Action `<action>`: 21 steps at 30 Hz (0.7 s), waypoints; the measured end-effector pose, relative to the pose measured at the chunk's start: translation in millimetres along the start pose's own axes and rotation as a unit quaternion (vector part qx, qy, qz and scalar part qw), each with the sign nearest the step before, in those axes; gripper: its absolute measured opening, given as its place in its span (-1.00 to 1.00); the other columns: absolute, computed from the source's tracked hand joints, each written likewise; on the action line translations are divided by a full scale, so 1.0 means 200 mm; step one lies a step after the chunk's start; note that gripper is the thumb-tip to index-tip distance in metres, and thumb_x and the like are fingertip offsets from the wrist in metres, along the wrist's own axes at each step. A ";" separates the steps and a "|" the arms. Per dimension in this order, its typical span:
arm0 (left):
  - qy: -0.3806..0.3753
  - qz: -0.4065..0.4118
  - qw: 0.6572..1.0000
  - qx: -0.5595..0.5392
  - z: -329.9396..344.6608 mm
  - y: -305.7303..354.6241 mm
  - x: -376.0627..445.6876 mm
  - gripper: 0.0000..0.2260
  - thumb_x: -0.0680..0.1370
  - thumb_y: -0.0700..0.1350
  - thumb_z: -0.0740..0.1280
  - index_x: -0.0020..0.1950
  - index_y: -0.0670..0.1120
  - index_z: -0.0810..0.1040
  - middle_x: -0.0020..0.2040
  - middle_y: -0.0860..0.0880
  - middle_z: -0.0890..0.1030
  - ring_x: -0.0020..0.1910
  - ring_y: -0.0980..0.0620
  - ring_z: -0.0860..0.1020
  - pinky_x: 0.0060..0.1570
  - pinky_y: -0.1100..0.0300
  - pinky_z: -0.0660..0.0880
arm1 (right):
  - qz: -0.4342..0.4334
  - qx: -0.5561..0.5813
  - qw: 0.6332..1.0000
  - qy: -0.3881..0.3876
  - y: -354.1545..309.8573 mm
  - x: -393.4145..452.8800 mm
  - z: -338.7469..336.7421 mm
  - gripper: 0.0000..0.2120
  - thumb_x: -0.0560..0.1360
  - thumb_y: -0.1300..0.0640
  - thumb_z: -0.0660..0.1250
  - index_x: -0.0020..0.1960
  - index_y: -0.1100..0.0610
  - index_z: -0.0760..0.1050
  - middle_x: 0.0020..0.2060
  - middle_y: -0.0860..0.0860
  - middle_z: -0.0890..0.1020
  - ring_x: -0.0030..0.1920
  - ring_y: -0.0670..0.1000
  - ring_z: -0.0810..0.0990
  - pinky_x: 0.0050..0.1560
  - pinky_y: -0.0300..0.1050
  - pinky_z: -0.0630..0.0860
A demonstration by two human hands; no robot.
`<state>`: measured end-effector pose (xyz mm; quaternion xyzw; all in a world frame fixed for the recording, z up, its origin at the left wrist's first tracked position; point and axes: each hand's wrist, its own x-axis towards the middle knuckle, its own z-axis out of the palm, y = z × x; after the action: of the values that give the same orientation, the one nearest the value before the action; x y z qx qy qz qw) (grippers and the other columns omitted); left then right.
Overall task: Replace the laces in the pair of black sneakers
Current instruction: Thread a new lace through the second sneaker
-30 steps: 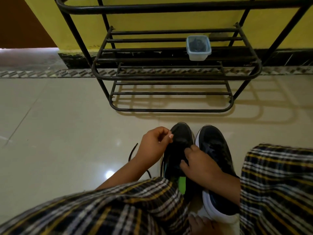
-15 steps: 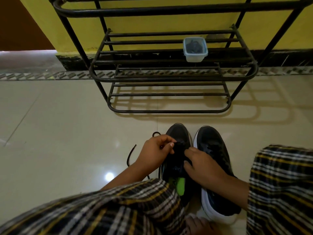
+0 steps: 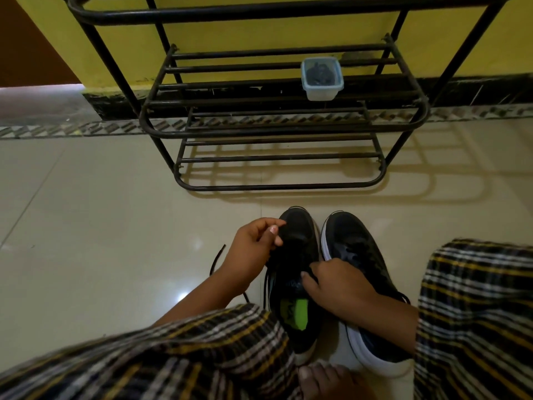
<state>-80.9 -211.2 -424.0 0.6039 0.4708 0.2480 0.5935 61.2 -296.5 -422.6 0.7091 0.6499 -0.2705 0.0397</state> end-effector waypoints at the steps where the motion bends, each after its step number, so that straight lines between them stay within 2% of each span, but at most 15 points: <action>1: -0.003 -0.002 1.000 -0.002 0.00 0.01 0.00 -0.79 0.64 -0.20 0.12 0.04 -0.14 0.55 -0.33 0.03 0.50 -0.36 0.22 0.48 -0.32 0.41 0.44 | -0.008 0.008 1.000 -0.001 0.01 0.00 0.00 -0.62 0.63 -0.04 0.05 -0.34 0.06 0.20 -0.42 -0.01 0.31 -0.42 -0.06 0.31 -0.46 -0.20 0.17; 3: -0.009 -0.009 1.000 -0.015 0.00 0.02 -0.01 -0.78 0.64 -0.20 0.12 -0.08 -0.16 0.54 -0.36 0.02 0.47 -0.41 0.21 0.42 -0.38 0.43 0.38 | -0.019 0.016 1.000 0.003 0.02 0.00 0.01 -0.65 0.62 -0.04 0.05 -0.28 0.10 0.27 -0.42 -0.01 0.31 -0.35 0.03 0.40 -0.38 -0.12 0.25; 5: -0.011 -0.009 1.000 -0.015 0.00 0.02 -0.02 -0.76 0.64 -0.17 0.14 -0.15 -0.18 0.52 -0.38 0.00 0.46 -0.42 0.18 0.40 -0.37 0.40 0.37 | -0.032 0.020 0.999 0.006 0.02 -0.01 0.01 -0.67 0.62 -0.04 0.06 -0.25 0.10 0.29 -0.41 -0.01 0.32 -0.32 0.04 0.40 -0.38 -0.11 0.24; 8: -0.008 0.012 1.000 -0.005 0.01 0.02 -0.03 -0.76 0.62 -0.15 0.17 -0.20 -0.17 0.51 -0.38 0.02 0.52 -0.35 0.09 0.46 -0.29 0.30 0.42 | -0.056 0.018 0.998 0.007 0.04 -0.01 0.01 -0.69 0.62 -0.04 0.05 -0.23 0.10 0.29 -0.41 -0.02 0.31 -0.33 0.04 0.37 -0.44 -0.23 0.18; 11: -0.023 0.021 0.998 -0.051 -0.01 0.04 -0.03 -0.88 0.59 -0.23 0.22 -0.01 -0.14 0.56 -0.32 0.05 0.62 -0.30 0.13 0.53 -0.27 0.31 0.47 | -0.069 0.014 0.998 0.008 0.04 -0.01 0.01 -0.69 0.62 -0.04 0.05 -0.21 0.11 0.30 -0.41 -0.02 0.31 -0.32 0.06 0.37 -0.41 -0.12 0.23; 13: -0.048 0.025 0.997 -0.055 -0.02 0.04 -0.04 -0.80 0.58 -0.28 0.24 0.13 -0.09 0.55 -0.26 0.04 0.65 -0.25 0.13 0.56 -0.22 0.29 0.50 | -0.075 0.013 0.997 0.005 0.04 -0.02 0.01 -0.70 0.62 -0.04 0.05 -0.19 0.11 0.30 -0.41 -0.02 0.31 -0.32 0.06 0.37 -0.35 -0.10 0.24; 15: -0.062 0.030 0.997 -0.017 -0.03 0.04 -0.04 -0.79 0.58 -0.27 0.24 0.11 -0.03 0.57 -0.24 0.04 0.67 -0.22 0.12 0.58 -0.16 0.23 0.51 | -0.082 0.007 0.997 0.004 0.04 -0.02 0.00 -0.71 0.62 -0.04 0.04 -0.18 0.11 0.31 -0.39 0.01 0.33 -0.31 0.06 0.37 -0.35 -0.10 0.24; 18: -0.052 0.037 0.997 0.048 -0.04 0.03 -0.06 -0.85 0.60 -0.20 0.23 -0.03 -0.07 0.59 -0.26 -0.01 0.68 -0.20 -0.01 0.63 -0.05 0.06 0.55 | -0.083 0.002 0.997 0.006 0.03 -0.03 -0.01 -0.71 0.62 -0.04 0.05 -0.18 0.12 0.32 -0.34 0.03 0.38 -0.31 0.05 0.38 -0.31 -0.11 0.26; 21: -0.033 0.048 0.993 0.098 -0.04 0.01 -0.06 -0.87 0.58 -0.15 0.26 -0.10 -0.08 0.59 -0.27 0.00 0.67 -0.20 -0.05 0.63 -0.08 -0.03 0.55 | -0.081 -0.002 0.997 -0.002 0.03 -0.04 -0.02 -0.67 0.62 -0.04 0.06 -0.26 0.09 0.27 -0.40 0.00 0.33 -0.38 0.02 0.34 -0.38 -0.08 0.23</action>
<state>-93.2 -217.3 -417.2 0.6889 0.4432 0.2092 0.5340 68.4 -302.9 -417.5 0.6537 0.7057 -0.2727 0.0200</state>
